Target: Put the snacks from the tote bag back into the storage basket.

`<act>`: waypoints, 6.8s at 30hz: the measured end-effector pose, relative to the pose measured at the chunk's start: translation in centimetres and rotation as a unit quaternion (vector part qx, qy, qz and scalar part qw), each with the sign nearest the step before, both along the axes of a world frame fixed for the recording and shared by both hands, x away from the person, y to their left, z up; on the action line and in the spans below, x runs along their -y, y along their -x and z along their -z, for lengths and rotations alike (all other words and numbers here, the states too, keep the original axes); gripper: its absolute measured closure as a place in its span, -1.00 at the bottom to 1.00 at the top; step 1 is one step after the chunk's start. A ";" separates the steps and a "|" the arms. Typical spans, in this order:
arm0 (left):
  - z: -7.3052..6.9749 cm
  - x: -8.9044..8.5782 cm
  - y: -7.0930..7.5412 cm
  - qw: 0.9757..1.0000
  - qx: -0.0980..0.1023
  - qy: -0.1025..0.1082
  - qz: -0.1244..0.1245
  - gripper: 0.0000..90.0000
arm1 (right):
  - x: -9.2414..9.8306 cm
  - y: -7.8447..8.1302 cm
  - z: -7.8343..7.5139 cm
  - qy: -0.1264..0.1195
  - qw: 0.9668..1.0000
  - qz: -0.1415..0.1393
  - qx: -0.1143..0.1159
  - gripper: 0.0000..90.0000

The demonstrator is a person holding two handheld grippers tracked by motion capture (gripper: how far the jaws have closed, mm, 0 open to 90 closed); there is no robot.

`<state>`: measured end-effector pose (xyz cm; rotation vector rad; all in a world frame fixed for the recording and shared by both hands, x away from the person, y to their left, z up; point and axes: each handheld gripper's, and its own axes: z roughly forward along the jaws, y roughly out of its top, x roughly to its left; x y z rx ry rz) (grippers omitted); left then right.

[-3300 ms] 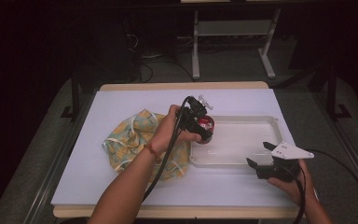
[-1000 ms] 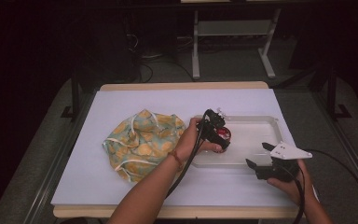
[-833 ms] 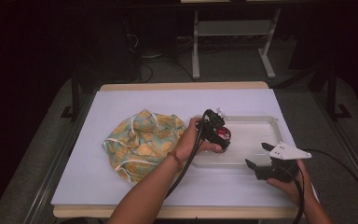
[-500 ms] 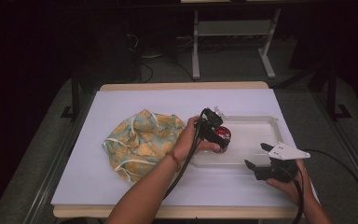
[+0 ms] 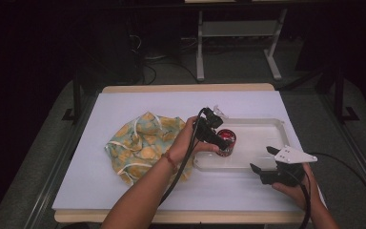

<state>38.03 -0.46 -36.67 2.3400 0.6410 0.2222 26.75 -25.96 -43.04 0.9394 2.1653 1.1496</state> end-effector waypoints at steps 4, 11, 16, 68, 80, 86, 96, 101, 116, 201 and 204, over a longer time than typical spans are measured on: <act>-0.6 -0.7 0.3 1.000 0.006 -0.003 0.011 -0.58 | 0.0 0.0 -0.1 -0.001 1.000 0.002 0.000 -0.65; -1.2 -2.0 0.8 1.000 0.018 -0.007 0.014 -0.59 | 0.0 0.1 -0.1 0.001 1.000 0.001 0.000 -0.65; -1.4 -2.8 0.8 1.000 0.020 -0.003 0.011 -0.59 | -0.1 0.0 0.0 0.002 1.000 0.001 -0.001 -0.65; -3.3 -10.3 3.0 0.994 0.097 -0.043 0.026 -0.54 | -0.1 0.2 -0.3 -0.002 1.000 0.000 0.005 -0.65; -2.8 -12.1 2.9 0.993 0.099 -0.056 0.020 -0.55 | -0.2 0.2 -0.3 -0.002 1.000 0.000 0.007 -0.65; -2.5 -13.2 2.7 0.993 0.100 -0.058 0.014 -0.55 | -0.1 0.2 -0.3 -0.002 1.000 0.000 0.007 -0.65; -1.5 -15.2 2.7 0.993 0.097 -0.067 0.009 -0.56 | -0.1 0.2 -0.2 -0.002 1.000 0.000 0.006 -0.65; -1.2 -16.1 2.9 0.993 0.099 -0.066 0.002 -0.56 | -0.2 0.2 -0.2 -0.001 1.000 0.000 0.006 -0.65; -0.6 -18.0 3.4 0.991 0.108 -0.076 -0.005 -0.57 | -0.2 0.2 -0.2 -0.001 1.000 -0.001 0.003 -0.65; 2.6 -32.8 8.5 0.984 0.143 0.001 -0.106 -0.60 | -0.5 0.3 -0.1 0.004 1.000 -0.005 -0.002 -0.65; 3.0 -33.8 8.7 0.983 0.141 0.019 -0.118 -0.60 | -0.5 0.3 -0.1 0.003 1.000 -0.005 -0.003 -0.65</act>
